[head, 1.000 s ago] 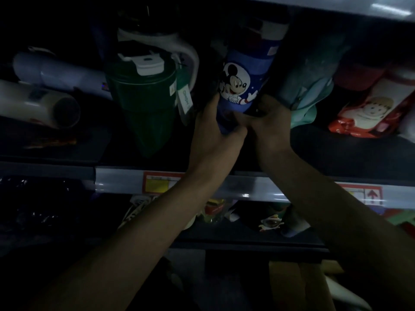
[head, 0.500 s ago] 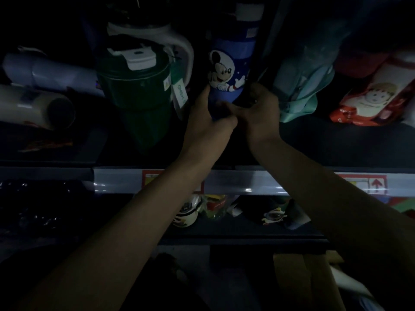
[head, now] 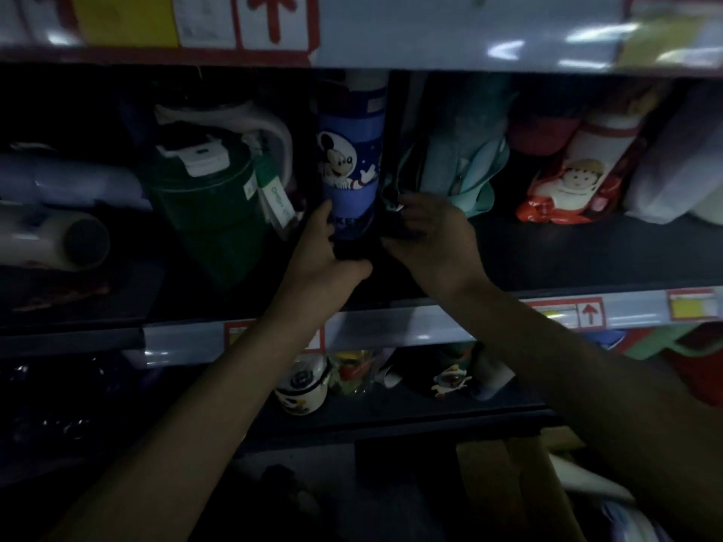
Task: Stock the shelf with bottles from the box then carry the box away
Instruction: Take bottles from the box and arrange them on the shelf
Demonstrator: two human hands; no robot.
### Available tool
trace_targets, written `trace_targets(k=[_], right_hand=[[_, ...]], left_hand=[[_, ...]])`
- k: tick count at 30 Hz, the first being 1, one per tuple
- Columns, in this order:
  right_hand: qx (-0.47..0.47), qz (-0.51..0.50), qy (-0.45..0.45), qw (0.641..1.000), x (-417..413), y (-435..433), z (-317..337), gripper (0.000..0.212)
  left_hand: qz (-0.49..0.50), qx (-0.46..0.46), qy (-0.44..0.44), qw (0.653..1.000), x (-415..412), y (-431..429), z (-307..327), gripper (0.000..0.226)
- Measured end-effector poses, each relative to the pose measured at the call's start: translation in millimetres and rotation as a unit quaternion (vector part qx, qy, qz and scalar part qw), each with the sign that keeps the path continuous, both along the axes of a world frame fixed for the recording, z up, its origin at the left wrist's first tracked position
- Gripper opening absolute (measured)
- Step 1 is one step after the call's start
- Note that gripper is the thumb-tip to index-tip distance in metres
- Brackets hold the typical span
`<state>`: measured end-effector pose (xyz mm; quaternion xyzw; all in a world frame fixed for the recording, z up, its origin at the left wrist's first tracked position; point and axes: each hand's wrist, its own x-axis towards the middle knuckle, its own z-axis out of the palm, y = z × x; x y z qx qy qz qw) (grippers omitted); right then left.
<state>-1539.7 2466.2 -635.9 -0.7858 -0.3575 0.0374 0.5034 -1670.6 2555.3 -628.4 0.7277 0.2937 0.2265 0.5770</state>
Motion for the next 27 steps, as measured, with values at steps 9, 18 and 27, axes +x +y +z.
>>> trace_targets(k=[9, 18, 27], right_hand=[[-0.161, 0.053, -0.182, 0.968, -9, -85, 22, 0.072], [-0.222, 0.055, -0.177, 0.957, -5, -159, 28, 0.072], [-0.365, 0.009, -0.147, 0.919, 1, -271, 26, 0.113]], left_hand=[[-0.055, 0.132, 0.054, 0.988, -16, -17, -10, 0.092], [-0.105, 0.349, 0.106, 0.925, -20, -58, -5, 0.069], [-0.171, 0.497, 0.097, 0.845, -11, -131, -3, 0.078]])
